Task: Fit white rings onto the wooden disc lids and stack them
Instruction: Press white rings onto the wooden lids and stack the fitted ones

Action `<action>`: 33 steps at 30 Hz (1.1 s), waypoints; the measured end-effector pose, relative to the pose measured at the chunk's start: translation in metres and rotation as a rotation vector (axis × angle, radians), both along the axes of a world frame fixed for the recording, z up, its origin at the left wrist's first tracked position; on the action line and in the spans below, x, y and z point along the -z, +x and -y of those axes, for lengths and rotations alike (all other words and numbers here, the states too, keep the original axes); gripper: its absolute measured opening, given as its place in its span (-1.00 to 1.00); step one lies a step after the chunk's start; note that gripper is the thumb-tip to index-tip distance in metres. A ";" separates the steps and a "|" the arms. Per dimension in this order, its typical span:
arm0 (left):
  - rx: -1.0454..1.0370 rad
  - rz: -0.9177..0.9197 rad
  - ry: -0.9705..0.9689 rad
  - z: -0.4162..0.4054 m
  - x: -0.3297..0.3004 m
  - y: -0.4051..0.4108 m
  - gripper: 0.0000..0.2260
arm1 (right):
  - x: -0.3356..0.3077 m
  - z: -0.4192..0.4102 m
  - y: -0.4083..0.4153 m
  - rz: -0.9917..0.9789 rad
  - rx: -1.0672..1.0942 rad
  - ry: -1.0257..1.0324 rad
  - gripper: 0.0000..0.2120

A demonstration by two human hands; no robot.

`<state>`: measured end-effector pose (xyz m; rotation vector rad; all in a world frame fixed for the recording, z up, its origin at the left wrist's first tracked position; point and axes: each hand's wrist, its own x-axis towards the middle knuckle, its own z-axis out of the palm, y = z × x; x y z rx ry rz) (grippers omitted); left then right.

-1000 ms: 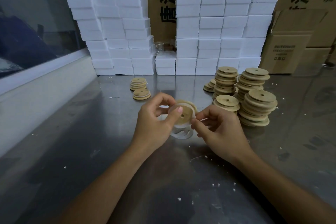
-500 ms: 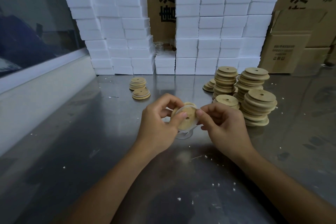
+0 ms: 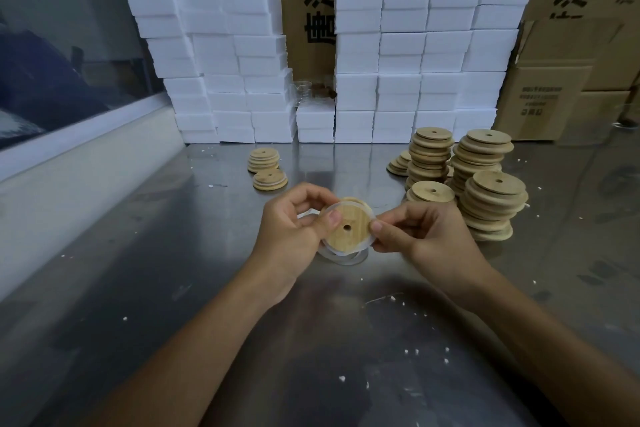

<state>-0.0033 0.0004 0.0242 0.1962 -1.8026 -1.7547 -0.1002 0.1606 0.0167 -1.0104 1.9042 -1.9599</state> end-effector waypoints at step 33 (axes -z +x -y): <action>-0.016 0.020 -0.027 -0.007 0.000 -0.003 -0.77 | 0.000 0.008 0.012 0.046 -0.023 -0.048 -0.94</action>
